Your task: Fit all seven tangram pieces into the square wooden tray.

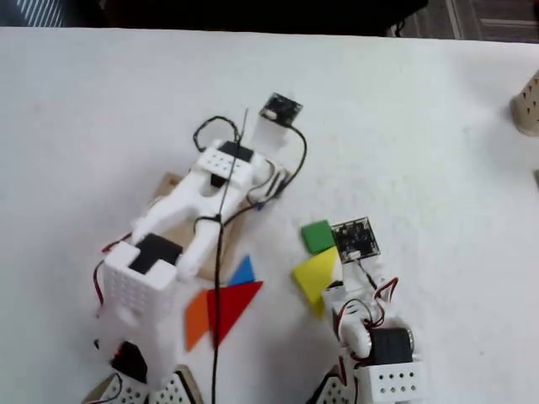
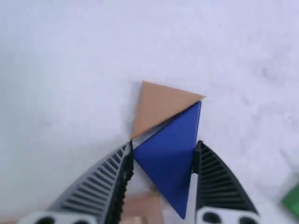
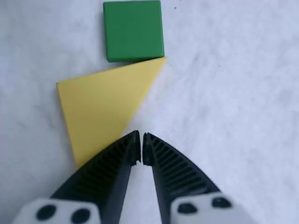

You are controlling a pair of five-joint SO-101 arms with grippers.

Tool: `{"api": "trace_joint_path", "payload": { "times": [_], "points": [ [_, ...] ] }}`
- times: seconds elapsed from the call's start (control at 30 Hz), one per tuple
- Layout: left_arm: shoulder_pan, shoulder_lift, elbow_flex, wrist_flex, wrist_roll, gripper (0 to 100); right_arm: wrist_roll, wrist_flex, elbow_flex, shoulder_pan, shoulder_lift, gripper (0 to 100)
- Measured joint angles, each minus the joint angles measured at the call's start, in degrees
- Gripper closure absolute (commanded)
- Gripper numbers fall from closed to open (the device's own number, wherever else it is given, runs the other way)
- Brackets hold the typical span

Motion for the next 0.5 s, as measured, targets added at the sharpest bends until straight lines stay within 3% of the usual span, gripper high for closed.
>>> {"api": "trace_joint_path", "payload": {
  "times": [0.5],
  "points": [
    [-10.99,-13.19,0.00,16.53,-0.09,87,0.00,0.00,0.00,0.00,0.00,97.8]
  ]
}}
